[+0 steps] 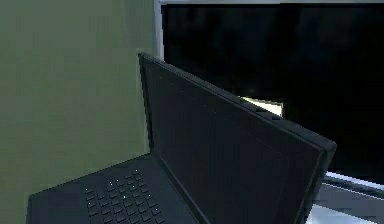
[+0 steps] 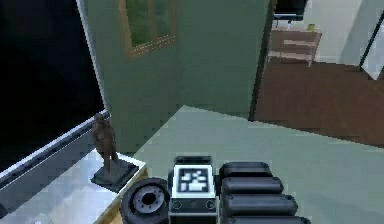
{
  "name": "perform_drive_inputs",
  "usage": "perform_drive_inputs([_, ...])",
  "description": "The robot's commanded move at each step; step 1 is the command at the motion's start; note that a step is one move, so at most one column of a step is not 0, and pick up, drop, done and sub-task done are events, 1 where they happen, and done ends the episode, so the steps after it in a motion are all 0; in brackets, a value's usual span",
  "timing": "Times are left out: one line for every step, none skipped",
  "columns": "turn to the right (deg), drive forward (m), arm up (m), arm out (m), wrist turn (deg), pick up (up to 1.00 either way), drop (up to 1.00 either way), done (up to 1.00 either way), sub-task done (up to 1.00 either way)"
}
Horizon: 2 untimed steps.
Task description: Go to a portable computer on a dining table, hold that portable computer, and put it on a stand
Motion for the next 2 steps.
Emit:
perform_drive_inputs([-24.0, 0.00, 0.00, 0.00, 0.0, 0.00, 0.00, 0.00, 0.00])
perform_drive_inputs([0.0, 0.00, 0.00, 0.44, 0.0, 0.00, 0.00, 0.00, 0.00])
